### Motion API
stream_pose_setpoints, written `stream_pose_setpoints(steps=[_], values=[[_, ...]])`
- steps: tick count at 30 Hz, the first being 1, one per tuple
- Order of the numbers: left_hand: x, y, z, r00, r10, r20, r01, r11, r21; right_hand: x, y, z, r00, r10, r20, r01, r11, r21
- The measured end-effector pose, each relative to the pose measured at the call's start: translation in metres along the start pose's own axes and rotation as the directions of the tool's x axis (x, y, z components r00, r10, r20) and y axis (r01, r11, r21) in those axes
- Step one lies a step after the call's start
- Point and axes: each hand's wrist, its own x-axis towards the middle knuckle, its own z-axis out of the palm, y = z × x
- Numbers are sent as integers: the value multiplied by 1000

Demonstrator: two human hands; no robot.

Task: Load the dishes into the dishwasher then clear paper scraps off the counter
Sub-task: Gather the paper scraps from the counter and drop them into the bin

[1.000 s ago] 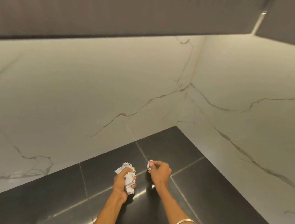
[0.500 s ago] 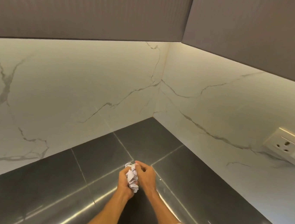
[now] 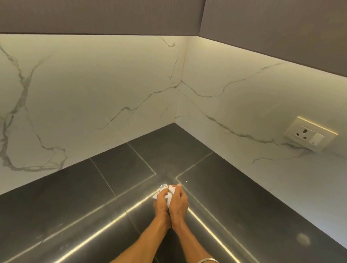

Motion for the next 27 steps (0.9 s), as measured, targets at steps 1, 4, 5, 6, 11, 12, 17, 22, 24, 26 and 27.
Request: stream_pose_setpoints(steps=[1, 4, 5, 6, 11, 12, 17, 22, 24, 26, 27], values=[[-4, -2, -2, 1000, -6, 17, 6, 1000, 5, -5, 0, -4, 1000, 2, -23, -1, 1000, 14], [-20, -6, -3, 996, -12, 85, 8, 999, 44, -21, 2, -13, 996, 14, -91, -7, 997, 80], [-25, -8, -3, 992, -15, 122, 8, 998, 58, -26, 2, -17, 993, 19, -118, -8, 995, 97], [-31, -9, -2, 988, -17, 156, 6, 998, 67, -32, 3, -20, 989, 21, -147, -5, 994, 109], [-63, -20, 3, 960, -4, 281, -8, 999, 44, -48, 9, -41, 976, 52, -211, -22, 990, 140], [-71, -23, 4, 957, -6, 289, -8, 999, 50, -52, 11, -48, 975, 57, -216, -26, 989, 144], [-101, -47, 5, 959, -50, 280, 39, 998, 46, -70, 23, -79, 978, 45, -204, -9, 985, 172], [-142, -80, -1, 983, -32, 183, 22, 998, 55, -101, 34, -118, 984, 42, -172, -14, 987, 162], [-164, -95, -6, 992, -24, 121, 19, 999, 45, -116, 38, -137, 989, 46, -143, -22, 987, 162], [-183, -110, -13, 997, -6, 72, 3, 999, 34, -130, 49, -152, 991, 66, -112, -51, 990, 132], [-191, -117, -17, 998, 5, 60, -7, 999, 32, -136, 56, -158, 993, 74, -93, -63, 991, 119]])
